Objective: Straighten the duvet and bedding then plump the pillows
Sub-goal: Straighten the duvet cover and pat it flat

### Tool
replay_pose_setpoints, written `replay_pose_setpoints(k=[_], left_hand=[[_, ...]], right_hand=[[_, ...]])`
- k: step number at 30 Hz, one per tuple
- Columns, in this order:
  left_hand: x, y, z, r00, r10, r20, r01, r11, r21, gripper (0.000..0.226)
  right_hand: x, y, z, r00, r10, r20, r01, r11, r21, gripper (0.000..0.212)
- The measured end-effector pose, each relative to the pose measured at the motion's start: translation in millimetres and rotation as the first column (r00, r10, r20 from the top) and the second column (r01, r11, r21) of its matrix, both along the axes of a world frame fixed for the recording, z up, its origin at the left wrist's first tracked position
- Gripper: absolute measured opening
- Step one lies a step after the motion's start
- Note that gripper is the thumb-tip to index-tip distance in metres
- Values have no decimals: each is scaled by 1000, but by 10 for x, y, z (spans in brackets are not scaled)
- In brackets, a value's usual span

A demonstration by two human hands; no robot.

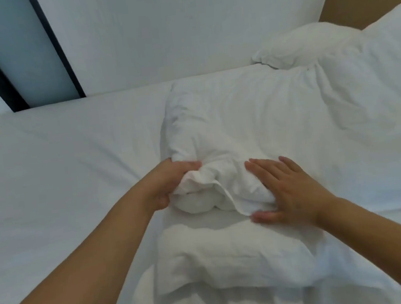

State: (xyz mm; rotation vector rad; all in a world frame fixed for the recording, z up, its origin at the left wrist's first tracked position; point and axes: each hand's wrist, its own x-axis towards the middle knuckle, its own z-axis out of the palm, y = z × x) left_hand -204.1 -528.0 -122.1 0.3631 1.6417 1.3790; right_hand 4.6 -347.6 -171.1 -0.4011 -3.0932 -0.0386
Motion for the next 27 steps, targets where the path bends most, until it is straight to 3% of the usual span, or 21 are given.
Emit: replay_pose_setpoints(k=[2, 4, 6, 7, 9, 12, 15, 17, 19, 20, 21, 22, 23, 24, 25, 27], left_hand=[[125, 20, 205, 978, 157, 138, -170, 981, 91, 16], [230, -14, 510, 925, 267, 272, -323, 928, 185, 13], [307, -143, 612, 891, 275, 361, -375, 895, 244, 14], [402, -247, 551, 890, 277, 362, -366, 908, 205, 15], [620, -473, 188, 946, 221, 238, -236, 971, 38, 19], [796, -842, -163, 996, 66, -60, -77, 974, -214, 29], [554, -1020, -69, 985, 154, -72, -163, 975, -150, 31], [489, -1068, -98, 963, 117, -243, -172, 961, -218, 27], [625, -1072, -272, 842, -61, -536, -197, 891, -410, 10], [718, -1076, -373, 722, -110, -683, -274, 861, -428, 23], [817, -1068, -432, 562, -125, -818, -338, 868, -365, 32], [936, -1066, -415, 360, -68, -931, -351, 914, -203, 36], [1068, -1068, -373, 179, -2, -984, -278, 959, -52, 41], [1193, -1061, -330, 80, -10, -997, -169, 985, -23, 48], [1309, -1062, -323, -11, -94, -995, -75, 993, -93, 58], [1362, -1078, -445, -81, -311, -947, -37, 950, -309, 69]], right_hand=[[45, -16, 13, 993, -109, -41, 111, 992, 62, 114], [88, -4, 113, 966, -188, -177, 203, 976, 76, 110], [144, -34, 344, 916, -222, -333, 253, 966, 52, 79], [182, -61, 496, 910, -254, -327, 284, 958, 48, 60], [221, -155, 754, 946, -284, -153, 304, 944, 129, 38], [244, -488, 1027, 950, -247, 193, 192, 945, 265, 30], [347, -723, 1213, 943, -236, 234, 168, 946, 277, 26], [429, -843, 1066, 945, -215, 245, 143, 949, 281, 26], [488, -1006, 641, 933, -191, 306, 120, 964, 237, 38], [523, -1046, 387, 922, -203, 331, 144, 970, 195, 45], [564, -1030, 188, 916, -232, 326, 189, 969, 157, 49], [604, -977, 67, 924, -257, 282, 231, 965, 122, 51], [643, -904, 16, 938, -272, 212, 259, 962, 88, 52], [683, -828, 1, 950, -278, 143, 271, 960, 68, 50], [713, -776, 9, 959, -270, 84, 265, 962, 69, 49], [723, -724, 19, 971, -237, -27, 239, 964, 115, 48]])
